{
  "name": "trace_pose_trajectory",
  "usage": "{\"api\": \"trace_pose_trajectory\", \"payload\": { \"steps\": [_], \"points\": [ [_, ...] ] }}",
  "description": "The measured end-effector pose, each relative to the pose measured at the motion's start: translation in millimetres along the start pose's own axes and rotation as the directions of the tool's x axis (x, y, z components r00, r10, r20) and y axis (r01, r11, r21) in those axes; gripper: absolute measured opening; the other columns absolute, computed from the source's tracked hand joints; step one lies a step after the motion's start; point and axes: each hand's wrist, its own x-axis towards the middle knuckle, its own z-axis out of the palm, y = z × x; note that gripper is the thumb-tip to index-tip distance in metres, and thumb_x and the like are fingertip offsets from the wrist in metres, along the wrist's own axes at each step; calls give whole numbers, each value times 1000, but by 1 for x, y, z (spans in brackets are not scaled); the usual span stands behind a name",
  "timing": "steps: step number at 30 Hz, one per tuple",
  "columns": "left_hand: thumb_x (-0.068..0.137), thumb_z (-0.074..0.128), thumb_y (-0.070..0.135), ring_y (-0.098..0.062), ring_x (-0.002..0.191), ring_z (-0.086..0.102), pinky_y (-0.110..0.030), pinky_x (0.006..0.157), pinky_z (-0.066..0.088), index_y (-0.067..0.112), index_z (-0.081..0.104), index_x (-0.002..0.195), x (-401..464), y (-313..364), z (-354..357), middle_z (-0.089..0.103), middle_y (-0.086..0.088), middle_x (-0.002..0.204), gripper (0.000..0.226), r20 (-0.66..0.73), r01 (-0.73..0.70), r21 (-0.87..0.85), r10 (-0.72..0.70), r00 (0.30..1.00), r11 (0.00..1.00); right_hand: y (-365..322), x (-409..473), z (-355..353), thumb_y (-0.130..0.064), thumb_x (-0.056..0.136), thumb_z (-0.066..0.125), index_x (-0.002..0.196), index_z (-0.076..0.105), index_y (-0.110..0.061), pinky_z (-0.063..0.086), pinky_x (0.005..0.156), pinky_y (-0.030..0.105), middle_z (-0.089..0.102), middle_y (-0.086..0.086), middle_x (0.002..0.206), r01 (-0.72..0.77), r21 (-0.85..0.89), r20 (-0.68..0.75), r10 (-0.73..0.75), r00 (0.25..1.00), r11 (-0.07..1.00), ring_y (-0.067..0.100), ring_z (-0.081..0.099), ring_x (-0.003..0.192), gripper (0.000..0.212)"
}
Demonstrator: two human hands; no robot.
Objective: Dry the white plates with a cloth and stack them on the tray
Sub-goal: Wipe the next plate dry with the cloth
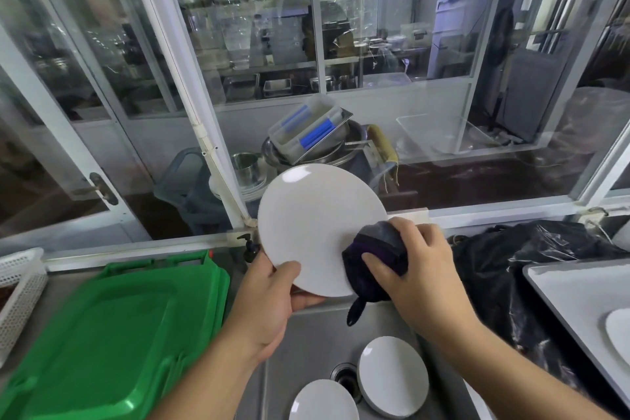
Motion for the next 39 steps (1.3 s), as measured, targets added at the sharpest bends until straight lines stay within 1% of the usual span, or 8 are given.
{"api": "trace_pose_trajectory", "payload": {
  "steps": [4,11,14,18,22,30,34,39],
  "points": [
    [101,44,-8,-30,101,75,-46,73,64,12,66,121,0,-8,1,76,-9,116,35,9,28,71,-29,1000,997,-2,1,-4,-49,89,70,134,64,-23,51,91,45,60,2,124,398,-261,-22,-417,909,880,30,54,106,52],
    [101,44,-3,-25,107,73,-48,78,65,18,65,124,-10,-27,6,74,-7,118,38,116,33,284,-68,991,958,-4,24,-5,-48,92,64,139,59,-19,44,104,31,60,0,136,727,-82,295,-681,671,681,23,55,119,56],
    [96,57,14,-23,108,72,-48,79,65,22,66,117,-14,-32,2,73,-3,117,25,127,28,364,-79,989,931,-5,39,-4,-46,92,63,138,63,-16,42,104,33,61,5,134,711,-80,225,-682,696,698,25,54,117,54],
    [82,62,45,-23,109,69,-54,88,61,36,65,108,-15,-36,-3,74,9,110,28,110,-9,488,-51,993,873,-2,57,-10,-56,95,55,142,59,-24,51,96,47,62,3,126,490,-187,148,-469,871,851,32,56,106,57],
    [80,62,37,-18,101,73,-49,83,64,31,65,103,-11,-30,-2,75,9,104,24,60,-62,376,42,997,924,4,56,-12,-57,95,54,141,54,-27,52,88,44,60,6,118,300,-253,181,-260,949,920,33,56,104,55],
    [92,58,24,-22,100,76,-52,83,63,27,64,115,-2,-21,-1,75,-1,111,23,37,-86,394,78,996,915,-7,-1,11,-62,92,44,124,42,-30,50,65,39,58,-2,102,328,-121,286,-283,915,937,23,59,82,45],
    [103,50,3,-24,106,74,-49,85,63,14,64,118,-10,-25,4,76,-8,113,23,96,-57,329,26,995,943,-19,5,7,-56,93,51,122,49,-27,51,63,38,54,-3,99,442,-128,234,-406,883,888,23,55,84,41],
    [100,54,8,-23,109,72,-48,85,63,25,69,115,-19,-28,8,76,-3,112,27,144,-47,331,-1,990,942,-34,31,-1,-47,91,59,123,58,-18,37,74,29,58,5,99,582,-143,151,-563,812,801,29,55,84,42]
  ]
}}
